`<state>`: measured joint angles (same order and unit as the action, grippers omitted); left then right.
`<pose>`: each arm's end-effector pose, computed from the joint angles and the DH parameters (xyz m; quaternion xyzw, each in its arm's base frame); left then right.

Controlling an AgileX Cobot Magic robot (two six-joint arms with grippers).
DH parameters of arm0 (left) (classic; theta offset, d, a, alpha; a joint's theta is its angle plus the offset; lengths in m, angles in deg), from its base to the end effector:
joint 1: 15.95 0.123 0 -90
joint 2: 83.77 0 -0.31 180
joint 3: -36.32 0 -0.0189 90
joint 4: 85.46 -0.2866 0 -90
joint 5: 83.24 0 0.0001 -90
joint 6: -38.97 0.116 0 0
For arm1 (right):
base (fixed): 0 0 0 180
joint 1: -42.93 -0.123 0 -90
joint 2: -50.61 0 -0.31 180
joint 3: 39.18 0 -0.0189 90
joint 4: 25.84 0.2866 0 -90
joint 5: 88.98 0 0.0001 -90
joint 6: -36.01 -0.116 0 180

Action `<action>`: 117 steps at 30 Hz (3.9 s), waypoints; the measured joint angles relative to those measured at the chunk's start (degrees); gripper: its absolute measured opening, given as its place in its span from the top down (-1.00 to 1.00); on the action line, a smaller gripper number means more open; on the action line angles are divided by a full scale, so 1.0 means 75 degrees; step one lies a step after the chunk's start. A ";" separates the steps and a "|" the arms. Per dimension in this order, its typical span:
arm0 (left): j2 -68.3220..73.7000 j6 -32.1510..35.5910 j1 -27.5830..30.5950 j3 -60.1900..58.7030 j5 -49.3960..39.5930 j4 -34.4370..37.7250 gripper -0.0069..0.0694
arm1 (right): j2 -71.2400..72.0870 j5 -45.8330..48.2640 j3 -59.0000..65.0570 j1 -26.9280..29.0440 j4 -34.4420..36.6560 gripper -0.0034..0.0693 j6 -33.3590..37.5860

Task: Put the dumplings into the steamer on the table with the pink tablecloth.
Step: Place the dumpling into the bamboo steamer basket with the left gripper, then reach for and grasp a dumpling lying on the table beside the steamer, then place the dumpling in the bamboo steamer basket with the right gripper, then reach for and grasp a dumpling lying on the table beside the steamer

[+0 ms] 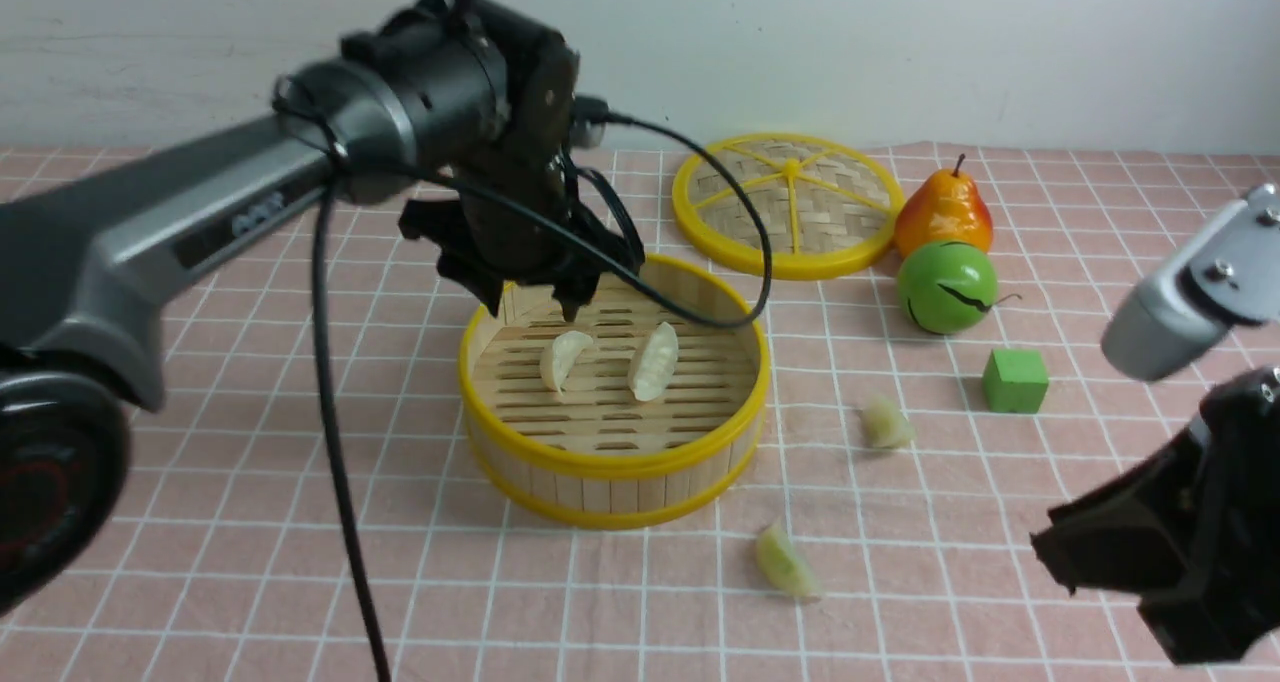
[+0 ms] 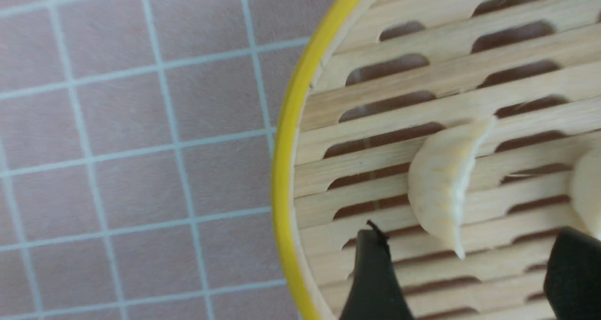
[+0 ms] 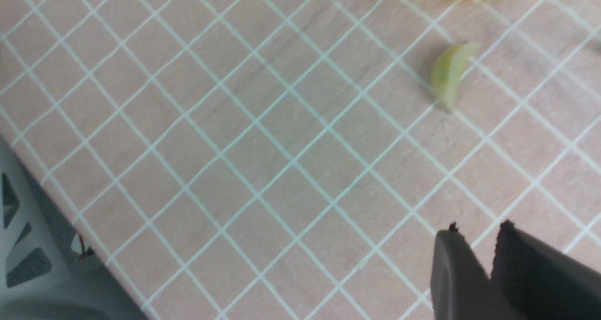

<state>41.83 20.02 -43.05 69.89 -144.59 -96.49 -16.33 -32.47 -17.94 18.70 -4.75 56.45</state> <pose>0.4713 -0.2193 0.2819 0.0942 0.9644 -0.0043 0.2471 0.1965 0.1266 0.3480 -0.3098 0.8855 0.1858 0.2922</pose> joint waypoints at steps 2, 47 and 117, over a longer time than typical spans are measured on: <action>-0.0862 0.0117 0.0000 0.0000 -0.0285 0.0000 -0.34 | -0.0477 0.0054 -0.0527 0.0000 -0.0195 0.54 -0.0079; -1.2007 0.0913 0.0000 -0.8847 0.0429 0.1253 0.86 | -0.7346 -0.1652 -0.2892 -0.1603 -0.2663 -0.22 -0.2726; -1.2042 0.0946 0.0000 -0.8850 -0.0005 0.1277 0.85 | -0.7624 0.1604 -0.6021 0.0259 -0.3628 -0.32 -0.2900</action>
<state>-48.48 27.11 -43.05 3.51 -144.63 -86.91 -73.51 -20.44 -63.09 20.64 -31.96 34.70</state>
